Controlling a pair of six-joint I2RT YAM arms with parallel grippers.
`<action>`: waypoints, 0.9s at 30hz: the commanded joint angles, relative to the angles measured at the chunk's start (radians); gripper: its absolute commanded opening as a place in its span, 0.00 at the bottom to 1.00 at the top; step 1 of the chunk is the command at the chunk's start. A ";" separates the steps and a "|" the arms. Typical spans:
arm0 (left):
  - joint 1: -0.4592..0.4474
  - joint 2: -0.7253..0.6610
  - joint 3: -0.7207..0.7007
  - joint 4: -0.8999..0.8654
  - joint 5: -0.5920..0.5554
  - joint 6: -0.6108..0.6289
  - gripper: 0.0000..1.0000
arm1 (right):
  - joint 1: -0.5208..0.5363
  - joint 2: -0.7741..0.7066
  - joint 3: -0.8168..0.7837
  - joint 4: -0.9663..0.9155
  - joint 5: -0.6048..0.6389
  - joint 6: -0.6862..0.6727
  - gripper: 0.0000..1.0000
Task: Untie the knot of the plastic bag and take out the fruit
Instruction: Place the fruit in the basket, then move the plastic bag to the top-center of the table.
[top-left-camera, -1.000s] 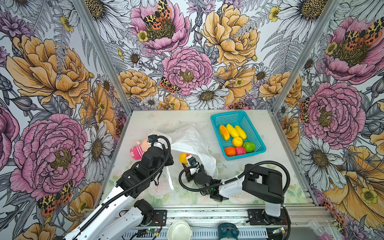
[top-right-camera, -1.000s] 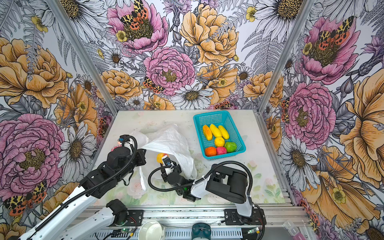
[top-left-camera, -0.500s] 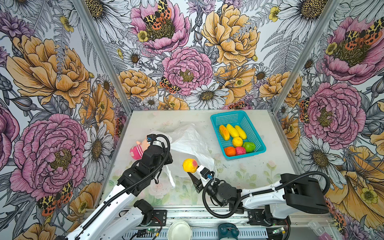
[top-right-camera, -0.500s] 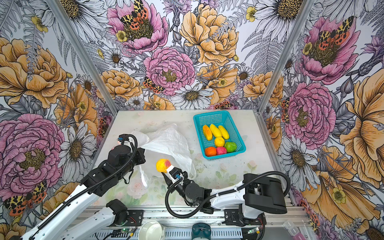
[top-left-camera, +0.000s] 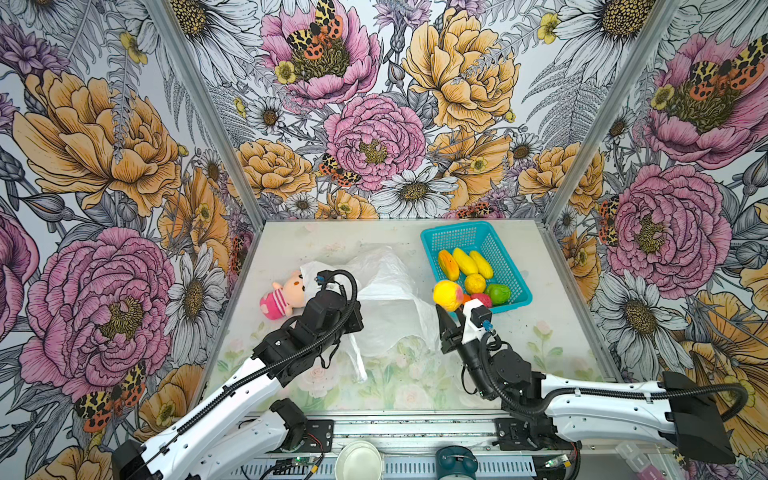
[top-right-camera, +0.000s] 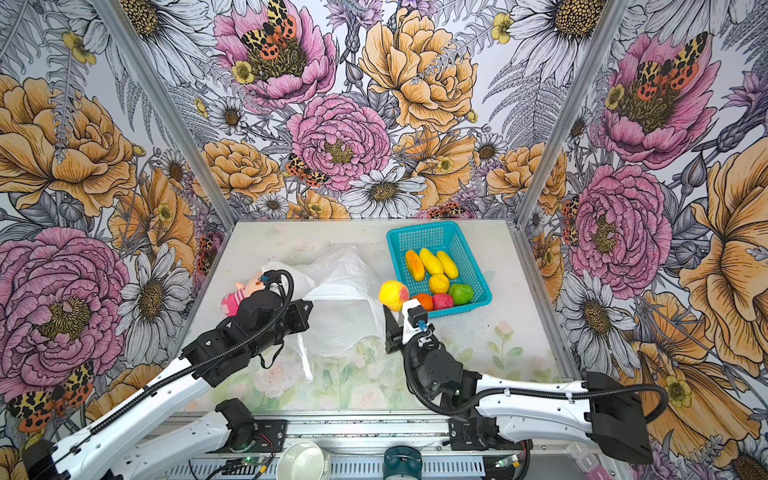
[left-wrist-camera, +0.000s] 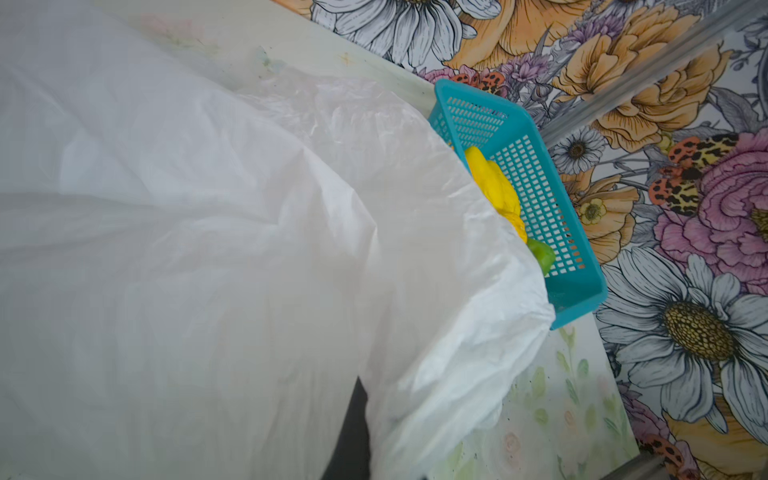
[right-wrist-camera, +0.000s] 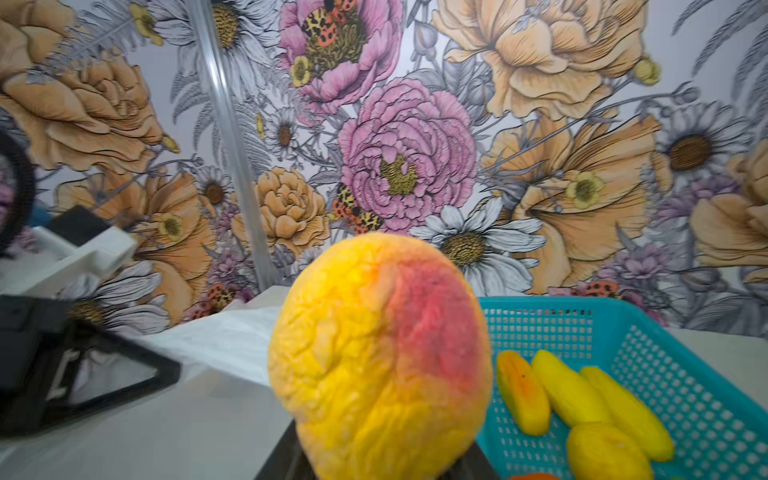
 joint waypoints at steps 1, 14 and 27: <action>-0.017 0.076 0.005 0.094 -0.057 -0.018 0.00 | -0.166 -0.052 0.063 -0.420 -0.040 0.248 0.31; 0.162 0.252 0.050 0.312 0.090 0.016 0.00 | -0.746 0.241 0.193 -0.583 -0.648 0.439 0.27; 0.234 0.333 0.086 0.299 0.128 0.061 0.00 | -0.851 0.691 0.427 -0.578 -0.746 0.435 0.27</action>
